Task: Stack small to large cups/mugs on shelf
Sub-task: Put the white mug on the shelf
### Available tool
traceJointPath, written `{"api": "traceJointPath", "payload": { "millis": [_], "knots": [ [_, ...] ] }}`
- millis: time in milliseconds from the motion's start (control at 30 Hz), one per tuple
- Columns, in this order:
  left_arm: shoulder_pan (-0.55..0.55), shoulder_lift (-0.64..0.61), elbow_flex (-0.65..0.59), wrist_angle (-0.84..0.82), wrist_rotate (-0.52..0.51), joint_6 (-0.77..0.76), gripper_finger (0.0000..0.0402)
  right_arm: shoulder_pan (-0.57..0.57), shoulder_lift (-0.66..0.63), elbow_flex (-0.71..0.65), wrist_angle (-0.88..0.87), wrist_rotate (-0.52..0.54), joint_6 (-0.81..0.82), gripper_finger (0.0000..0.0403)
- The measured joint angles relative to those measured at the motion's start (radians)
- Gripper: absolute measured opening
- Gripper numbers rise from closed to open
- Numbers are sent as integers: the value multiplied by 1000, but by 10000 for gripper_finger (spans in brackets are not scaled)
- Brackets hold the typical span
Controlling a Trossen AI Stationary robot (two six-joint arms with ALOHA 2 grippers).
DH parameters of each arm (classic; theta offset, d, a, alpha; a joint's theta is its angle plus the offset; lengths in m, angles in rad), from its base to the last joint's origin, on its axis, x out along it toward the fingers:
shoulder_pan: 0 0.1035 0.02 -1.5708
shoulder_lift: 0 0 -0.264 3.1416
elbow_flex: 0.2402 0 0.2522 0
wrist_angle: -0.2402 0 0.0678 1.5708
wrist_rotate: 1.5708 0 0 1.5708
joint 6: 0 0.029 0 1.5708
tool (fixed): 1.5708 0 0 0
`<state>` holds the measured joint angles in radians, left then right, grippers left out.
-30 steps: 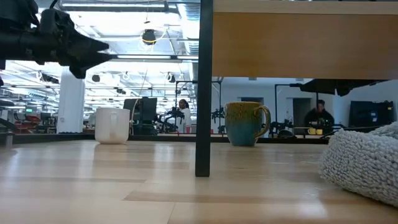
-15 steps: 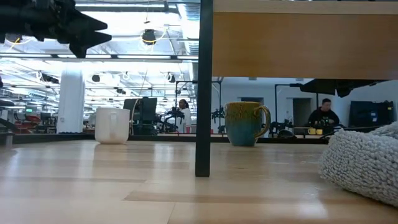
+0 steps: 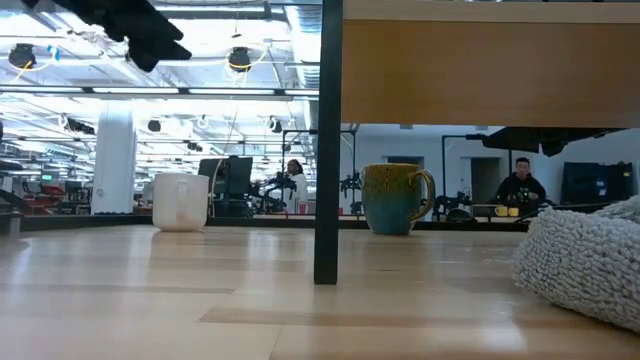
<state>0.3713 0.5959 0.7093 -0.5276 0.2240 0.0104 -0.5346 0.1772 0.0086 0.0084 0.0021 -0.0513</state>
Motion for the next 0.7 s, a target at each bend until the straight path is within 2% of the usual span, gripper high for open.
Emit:
{"api": "traceJointPath", "payload": {
  "millis": [167,267,367,433,700],
  "knots": [
    [-2,126,97,-82,-223,39,197,0,0,0,0,0,0,76],
    [5,197,158,-181,-401,41,197,0,0,0,0,0,0,76],
    [24,265,211,-286,-527,38,196,0,0,0,0,0,0,76],
    [48,309,240,-337,-562,33,196,0,0,0,0,0,0,76],
    [202,469,317,-410,-545,74,196,0,0,0,0,0,0,76]
  ]
}}
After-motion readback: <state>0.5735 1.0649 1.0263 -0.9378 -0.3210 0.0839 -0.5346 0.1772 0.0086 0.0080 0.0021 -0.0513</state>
